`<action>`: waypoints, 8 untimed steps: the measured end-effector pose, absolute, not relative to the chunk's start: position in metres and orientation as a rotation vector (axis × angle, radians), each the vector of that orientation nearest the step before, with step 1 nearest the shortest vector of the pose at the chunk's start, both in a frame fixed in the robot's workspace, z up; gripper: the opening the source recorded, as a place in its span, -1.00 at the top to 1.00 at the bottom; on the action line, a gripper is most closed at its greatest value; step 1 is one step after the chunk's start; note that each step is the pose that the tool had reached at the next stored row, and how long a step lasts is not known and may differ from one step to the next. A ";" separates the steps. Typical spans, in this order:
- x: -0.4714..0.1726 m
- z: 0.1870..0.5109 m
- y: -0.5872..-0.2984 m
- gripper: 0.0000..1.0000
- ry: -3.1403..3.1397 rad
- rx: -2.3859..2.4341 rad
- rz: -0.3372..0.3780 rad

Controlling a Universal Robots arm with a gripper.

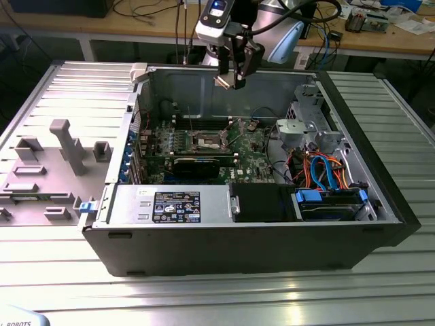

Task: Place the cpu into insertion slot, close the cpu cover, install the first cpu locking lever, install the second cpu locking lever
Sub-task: 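Place the cpu into insertion slot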

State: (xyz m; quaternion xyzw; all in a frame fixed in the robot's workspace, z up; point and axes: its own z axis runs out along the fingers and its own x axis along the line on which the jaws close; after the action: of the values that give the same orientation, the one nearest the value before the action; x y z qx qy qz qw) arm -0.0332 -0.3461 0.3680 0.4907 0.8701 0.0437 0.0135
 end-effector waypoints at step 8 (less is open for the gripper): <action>-0.033 0.368 -0.346 -0.08 2.706 1.535 0.136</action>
State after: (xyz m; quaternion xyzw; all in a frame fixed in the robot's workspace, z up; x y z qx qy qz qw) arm -0.0332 -0.3461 0.3680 0.4929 0.8689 0.0437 0.0136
